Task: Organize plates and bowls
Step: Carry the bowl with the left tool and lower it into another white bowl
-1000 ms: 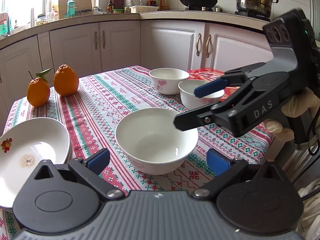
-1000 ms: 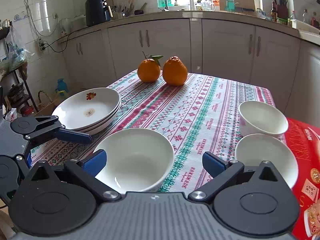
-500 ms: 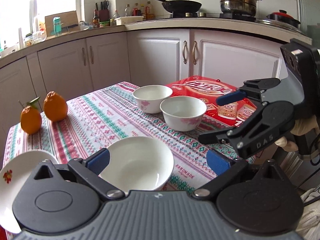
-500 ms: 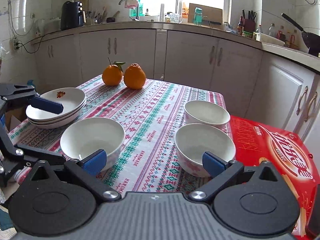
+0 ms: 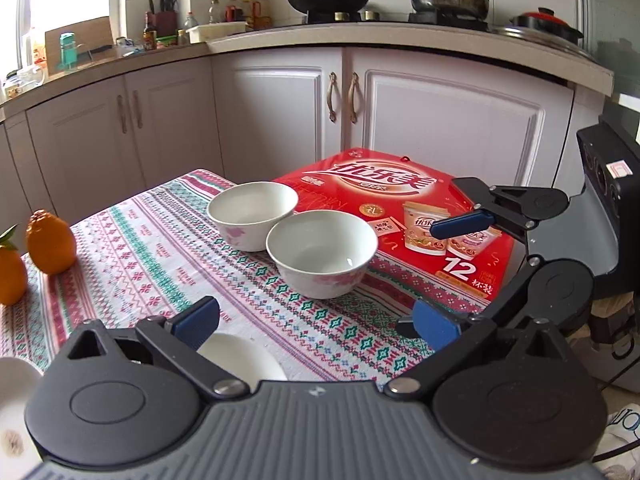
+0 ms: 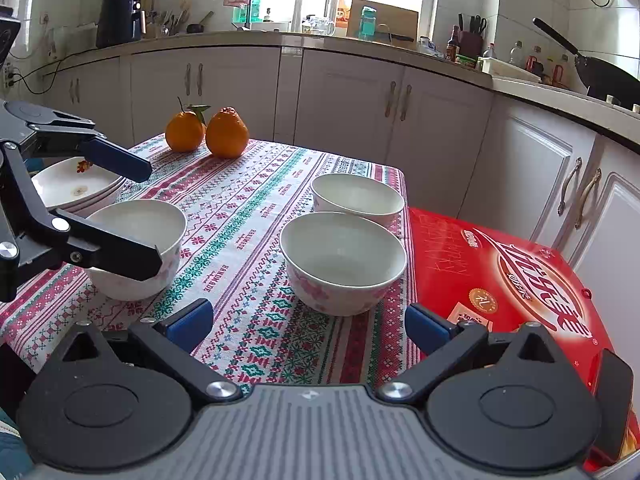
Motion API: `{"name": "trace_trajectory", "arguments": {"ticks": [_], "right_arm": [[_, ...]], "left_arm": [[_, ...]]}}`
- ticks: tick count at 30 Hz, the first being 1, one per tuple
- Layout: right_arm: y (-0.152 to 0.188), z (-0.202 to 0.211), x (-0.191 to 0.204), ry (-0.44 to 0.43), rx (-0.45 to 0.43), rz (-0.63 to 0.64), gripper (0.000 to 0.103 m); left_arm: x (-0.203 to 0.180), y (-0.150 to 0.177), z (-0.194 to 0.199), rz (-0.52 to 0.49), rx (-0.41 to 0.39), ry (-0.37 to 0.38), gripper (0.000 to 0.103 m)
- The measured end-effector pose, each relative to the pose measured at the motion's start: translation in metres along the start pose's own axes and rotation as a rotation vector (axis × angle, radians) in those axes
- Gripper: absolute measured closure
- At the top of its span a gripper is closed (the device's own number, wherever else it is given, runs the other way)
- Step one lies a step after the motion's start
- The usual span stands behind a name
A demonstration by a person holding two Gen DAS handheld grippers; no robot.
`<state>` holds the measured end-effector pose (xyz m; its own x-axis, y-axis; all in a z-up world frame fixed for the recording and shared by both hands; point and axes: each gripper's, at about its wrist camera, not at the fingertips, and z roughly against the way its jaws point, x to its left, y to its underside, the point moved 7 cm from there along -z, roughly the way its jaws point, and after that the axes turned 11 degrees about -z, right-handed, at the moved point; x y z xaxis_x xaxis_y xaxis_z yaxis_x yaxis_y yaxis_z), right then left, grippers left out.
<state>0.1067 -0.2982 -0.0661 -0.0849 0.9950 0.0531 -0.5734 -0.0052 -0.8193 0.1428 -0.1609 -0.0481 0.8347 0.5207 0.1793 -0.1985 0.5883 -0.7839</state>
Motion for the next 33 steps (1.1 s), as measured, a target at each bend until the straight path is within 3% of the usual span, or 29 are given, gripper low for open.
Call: {"name": "trace_trajectory", "arguments": {"ticks": [9,18,27,33], "right_arm": [[-0.002,-0.024,-0.022,-0.018,0.007,-0.020,0.000],[-0.003,-0.050,-0.030,-0.049,0.027,-0.010,0.000],[-0.010,-0.065,-0.040,-0.068,0.025,-0.010,0.002],[-0.010,-0.068,-0.038,-0.110,0.031,-0.003,0.012]], "left_arm": [[0.003,-0.023,-0.046,-0.032,0.044,0.037,0.001],[0.032,-0.035,-0.096,0.032,0.130,0.017,0.004],[0.042,-0.036,-0.129,0.091,0.180,0.066,0.014],[0.044,-0.037,-0.140,0.108,0.194,0.076,0.026]]}}
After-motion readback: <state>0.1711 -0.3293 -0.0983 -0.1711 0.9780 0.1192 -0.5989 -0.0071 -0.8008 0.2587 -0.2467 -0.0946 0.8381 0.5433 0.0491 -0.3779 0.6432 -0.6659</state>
